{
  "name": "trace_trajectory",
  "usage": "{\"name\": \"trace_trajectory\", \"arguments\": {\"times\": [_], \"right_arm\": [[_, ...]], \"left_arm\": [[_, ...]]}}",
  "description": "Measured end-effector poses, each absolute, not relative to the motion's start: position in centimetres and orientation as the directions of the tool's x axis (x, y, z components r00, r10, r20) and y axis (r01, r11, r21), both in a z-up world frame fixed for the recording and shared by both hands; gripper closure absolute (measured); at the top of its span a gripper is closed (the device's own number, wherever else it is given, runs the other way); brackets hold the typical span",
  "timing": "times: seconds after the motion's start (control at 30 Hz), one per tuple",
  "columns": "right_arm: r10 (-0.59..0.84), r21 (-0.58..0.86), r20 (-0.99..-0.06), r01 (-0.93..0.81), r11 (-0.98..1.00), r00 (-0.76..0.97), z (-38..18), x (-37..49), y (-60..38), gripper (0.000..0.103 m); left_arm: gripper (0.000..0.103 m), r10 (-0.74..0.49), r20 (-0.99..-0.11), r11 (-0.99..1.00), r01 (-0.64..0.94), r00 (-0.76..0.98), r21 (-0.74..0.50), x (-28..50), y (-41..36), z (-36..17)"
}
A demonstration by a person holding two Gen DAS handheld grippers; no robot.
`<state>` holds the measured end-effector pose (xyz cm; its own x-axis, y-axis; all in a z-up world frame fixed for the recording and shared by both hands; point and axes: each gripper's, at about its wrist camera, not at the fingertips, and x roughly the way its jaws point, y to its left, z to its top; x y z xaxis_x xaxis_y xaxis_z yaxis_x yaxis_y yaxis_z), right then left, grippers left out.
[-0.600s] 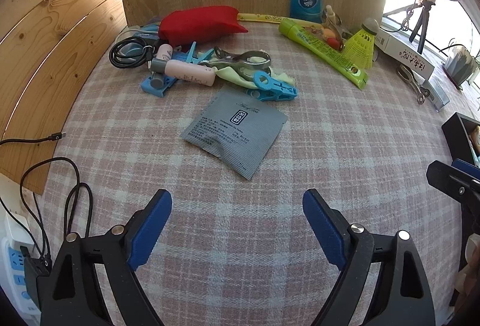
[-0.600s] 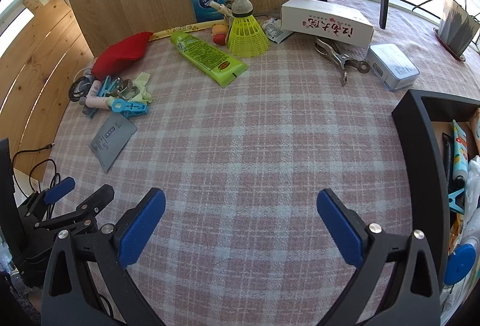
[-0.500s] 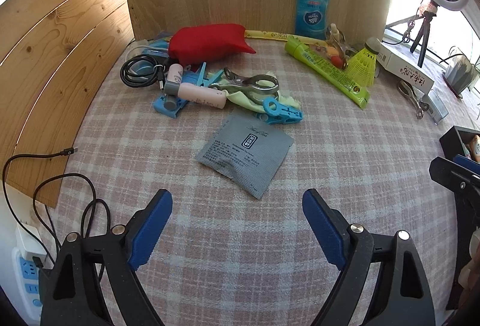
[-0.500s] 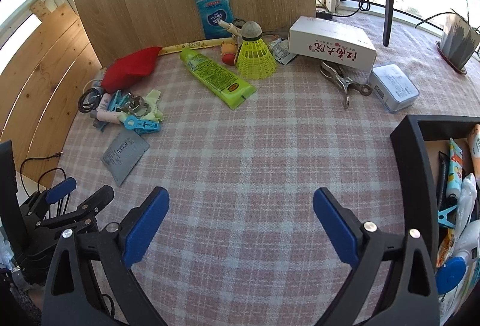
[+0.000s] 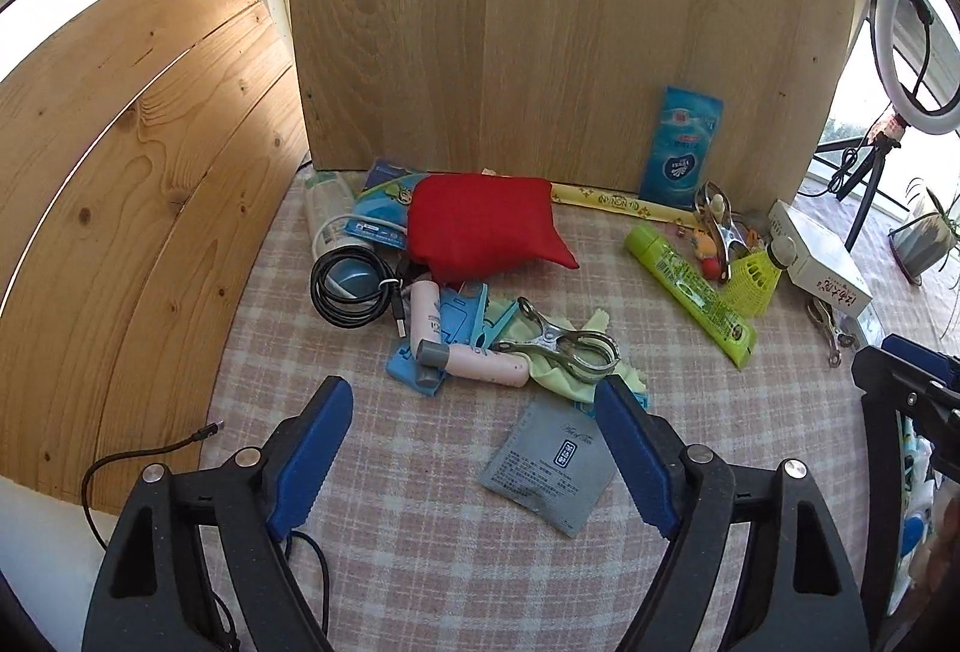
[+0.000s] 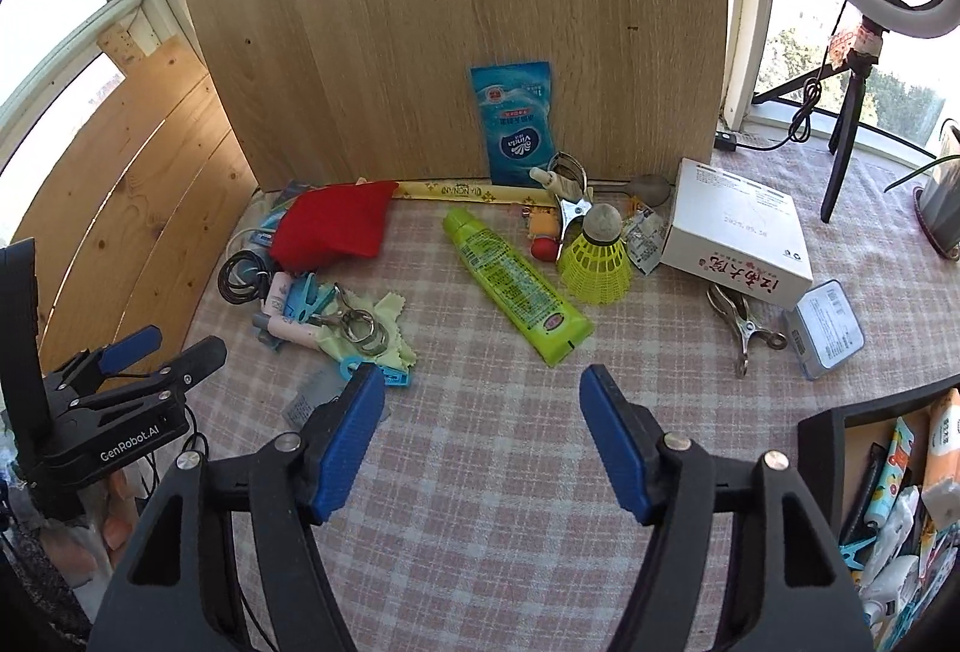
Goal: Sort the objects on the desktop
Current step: 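Move the left gripper toward the red cloth pouch, then grasp the red cloth pouch with the left gripper and lift it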
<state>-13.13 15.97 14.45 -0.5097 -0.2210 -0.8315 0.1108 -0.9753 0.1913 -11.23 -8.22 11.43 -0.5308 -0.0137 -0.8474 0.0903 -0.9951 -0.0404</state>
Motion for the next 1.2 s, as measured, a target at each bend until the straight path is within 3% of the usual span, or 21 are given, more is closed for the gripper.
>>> {"name": "trace_trajectory", "arguments": {"times": [0.1, 0.57, 0.77, 0.97, 1.2], "right_arm": [[-0.253, 0.221, -0.839, 0.123, -0.967, -0.482, 14.8, -15.6, 15.0, 0.036], [-0.374, 0.371, -0.882, 0.068, -0.926, -0.286, 8.8, -29.5, 9.9, 0.036], [-0.417, 0.418, -0.877, 0.052, -0.907, -0.239, 5.6, -33.3, 7.1, 0.036], [-0.467, 0.468, -0.866, 0.038, -0.883, -0.177, 2.7, -34.7, 5.0, 0.037], [-0.589, 0.596, -0.799, -0.036, -0.802, -0.123, 0.7, -34.4, 4.6, 0.054]], "left_arm": [[0.032, -0.01, -0.862, -0.992, 0.111, -0.507, -0.054, -13.8, -9.3, 11.5], [0.034, 0.025, -0.909, -0.98, 0.168, -0.415, -0.104, -25.3, -12.4, 6.4], [0.042, 0.069, -0.916, -0.979, 0.152, -0.394, -0.139, -27.3, -12.6, 4.0], [0.057, 0.107, -0.903, -0.978, 0.119, -0.415, -0.17, -27.5, -12.1, 3.7], [0.071, 0.126, -0.894, -0.982, 0.075, -0.43, -0.175, -26.0, -11.1, 3.6]]}}
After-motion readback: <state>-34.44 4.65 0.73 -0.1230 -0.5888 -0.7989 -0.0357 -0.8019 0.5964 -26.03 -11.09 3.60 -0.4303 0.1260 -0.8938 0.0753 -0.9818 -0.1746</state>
